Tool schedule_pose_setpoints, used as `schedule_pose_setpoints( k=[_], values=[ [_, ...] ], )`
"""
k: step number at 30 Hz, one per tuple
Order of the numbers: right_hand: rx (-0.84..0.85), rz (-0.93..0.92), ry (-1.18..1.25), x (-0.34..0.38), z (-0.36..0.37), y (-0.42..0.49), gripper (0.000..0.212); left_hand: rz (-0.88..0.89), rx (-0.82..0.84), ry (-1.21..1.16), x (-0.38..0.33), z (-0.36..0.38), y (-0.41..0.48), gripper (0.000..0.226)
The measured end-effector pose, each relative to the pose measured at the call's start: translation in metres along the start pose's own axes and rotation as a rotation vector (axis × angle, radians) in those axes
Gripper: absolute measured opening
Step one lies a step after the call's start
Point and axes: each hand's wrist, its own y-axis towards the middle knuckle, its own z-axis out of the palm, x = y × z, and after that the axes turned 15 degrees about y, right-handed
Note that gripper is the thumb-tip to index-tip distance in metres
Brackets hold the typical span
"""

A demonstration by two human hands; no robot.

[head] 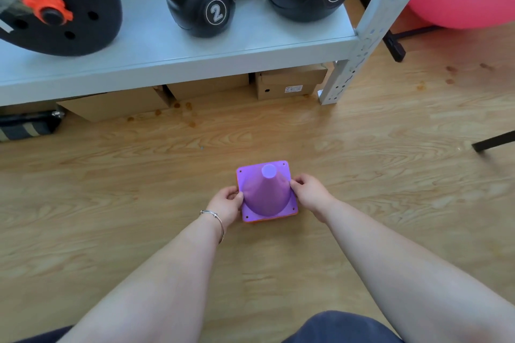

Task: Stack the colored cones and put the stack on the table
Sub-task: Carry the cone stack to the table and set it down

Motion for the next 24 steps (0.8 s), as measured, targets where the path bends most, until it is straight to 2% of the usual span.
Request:
schedule_pose_setpoints(
  k=[5, 10, 17, 24],
  values=[
    [-0.083, -0.054, 0.162, 0.010, -0.015, -0.091, 0.017, 0.020, 0.012, -0.137, -0.031, 0.005, -0.085, 0.027],
    [-0.178, -0.061, 0.283, 0.037, -0.036, -0.185, 0.023, 0.049, -0.054, -0.134, -0.070, 0.011, -0.171, 0.024],
    [-0.204, -0.071, 0.346, 0.087, -0.055, -0.301, 0.024, 0.032, -0.052, -0.144, -0.114, -0.014, -0.299, 0.029],
    [-0.217, -0.083, 0.419, 0.137, -0.044, -0.388, 0.018, 0.064, -0.020, -0.121, -0.143, -0.061, -0.370, 0.031]
  ],
)
